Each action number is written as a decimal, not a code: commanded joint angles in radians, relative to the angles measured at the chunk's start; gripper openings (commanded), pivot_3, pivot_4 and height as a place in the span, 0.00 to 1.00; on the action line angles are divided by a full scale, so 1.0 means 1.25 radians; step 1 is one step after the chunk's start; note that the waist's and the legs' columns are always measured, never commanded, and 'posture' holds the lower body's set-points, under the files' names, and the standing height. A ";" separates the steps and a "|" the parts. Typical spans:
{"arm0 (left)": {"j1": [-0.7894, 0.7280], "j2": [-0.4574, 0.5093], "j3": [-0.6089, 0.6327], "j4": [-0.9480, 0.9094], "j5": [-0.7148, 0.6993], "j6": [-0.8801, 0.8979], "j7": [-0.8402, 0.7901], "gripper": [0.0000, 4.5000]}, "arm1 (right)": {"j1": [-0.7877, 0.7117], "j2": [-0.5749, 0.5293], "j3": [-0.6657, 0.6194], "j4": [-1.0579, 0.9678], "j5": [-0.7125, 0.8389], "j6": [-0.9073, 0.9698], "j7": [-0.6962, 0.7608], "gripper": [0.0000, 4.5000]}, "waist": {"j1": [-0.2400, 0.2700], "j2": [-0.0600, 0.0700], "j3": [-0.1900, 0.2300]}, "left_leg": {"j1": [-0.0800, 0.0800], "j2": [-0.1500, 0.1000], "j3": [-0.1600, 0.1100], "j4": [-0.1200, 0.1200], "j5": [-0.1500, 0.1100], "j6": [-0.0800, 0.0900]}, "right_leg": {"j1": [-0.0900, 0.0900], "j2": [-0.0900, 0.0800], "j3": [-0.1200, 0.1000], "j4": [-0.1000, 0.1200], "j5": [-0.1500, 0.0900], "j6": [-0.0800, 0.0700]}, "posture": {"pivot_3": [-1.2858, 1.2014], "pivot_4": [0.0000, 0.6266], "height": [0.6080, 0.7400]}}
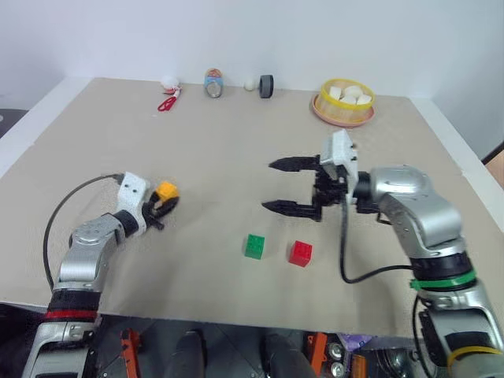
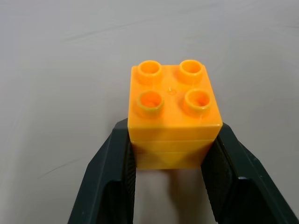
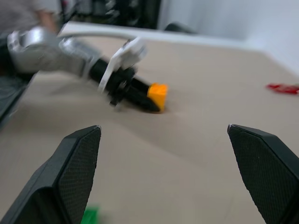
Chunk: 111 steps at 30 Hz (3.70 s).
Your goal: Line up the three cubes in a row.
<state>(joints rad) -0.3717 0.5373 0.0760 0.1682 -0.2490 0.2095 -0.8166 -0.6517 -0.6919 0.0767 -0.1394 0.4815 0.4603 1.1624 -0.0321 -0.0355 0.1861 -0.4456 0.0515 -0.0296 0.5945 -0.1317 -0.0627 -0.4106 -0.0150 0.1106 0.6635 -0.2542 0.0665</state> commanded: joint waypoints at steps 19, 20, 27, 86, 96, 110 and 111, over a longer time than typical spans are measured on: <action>-0.211 -0.030 -0.145 0.341 -0.017 -0.343 -0.525 0.30 | 0.164 -0.161 -0.112 -0.177 0.121 0.077 0.066 1.00 | -0.013 0.000 0.000 | -0.001 -0.001 -0.001 -0.001 -0.001 0.001 | 0.000 0.000 -0.001 0.000 -0.002 0.005 | 0.52 0.24 1.00; -0.212 -0.028 -0.149 0.342 -0.015 -0.341 -0.543 0.30 | 0.169 -0.161 -0.111 -0.179 0.119 0.074 0.062 1.00 | -0.015 0.000 0.000 | -0.001 0.000 -0.001 -0.001 -0.001 0.001 | 0.000 0.000 -0.001 0.000 -0.002 0.005 | 0.52 0.24 1.00; -0.209 0.001 -0.161 0.356 -0.010 -0.346 -0.635 0.30 | 0.184 -0.149 -0.110 -0.197 0.129 0.082 0.030 1.00 | -0.014 0.000 0.000 | -0.001 0.000 -0.001 0.000 -0.001 0.001 | 0.000 0.001 -0.001 0.001 -0.002 0.004 | 0.52 0.24 1.00; -0.283 0.051 -0.332 0.489 -0.081 -0.471 -0.638 0.30 | 0.186 -0.132 -0.092 -0.174 0.110 0.060 0.011 1.00 | -0.012 0.000 0.000 | -0.001 0.001 -0.001 0.005 -0.001 0.002 | 0.002 0.001 0.000 0.002 -0.001 0.002 | 0.52 0.24 1.00; -0.298 0.027 -0.281 0.514 -0.048 -0.460 -0.638 0.99 | 0.177 -0.129 -0.090 -0.162 0.103 0.052 0.016 1.00 | -0.012 0.000 0.000 | -0.001 0.001 -0.001 0.005 -0.001 0.002 | 0.002 0.002 0.000 0.002 -0.001 0.004 | 0.52 0.24 1.00; -0.148 0.229 -0.141 0.276 -0.098 -0.265 -0.605 0.99 | 0.147 -0.137 -0.088 -0.122 0.092 0.038 0.038 1.00 | -0.014 0.001 0.000 | 0.000 0.004 -0.001 0.005 -0.001 0.002 | 0.001 0.004 0.000 0.003 -0.001 0.001 | 0.52 0.24 1.00; -0.131 0.246 -0.124 0.255 -0.098 -0.241 -0.584 0.99 | 0.145 -0.140 -0.090 -0.114 0.089 0.033 0.041 1.00 | -0.015 0.001 0.000 | 0.000 0.004 -0.001 0.005 -0.001 0.002 | 0.001 0.004 0.000 0.003 -0.001 0.000 | 0.52 0.24 1.00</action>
<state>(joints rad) -0.5411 0.8132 -0.1369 0.5338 -0.3550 -0.1294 -1.5766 -0.4493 -0.8540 -0.0064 -0.2868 0.5959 0.5207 1.2029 -0.0503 -0.0346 0.1866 -0.4459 0.0578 -0.0300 0.6004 -0.1331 -0.0608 -0.4095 -0.0098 0.1100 0.6671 -0.2552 0.0664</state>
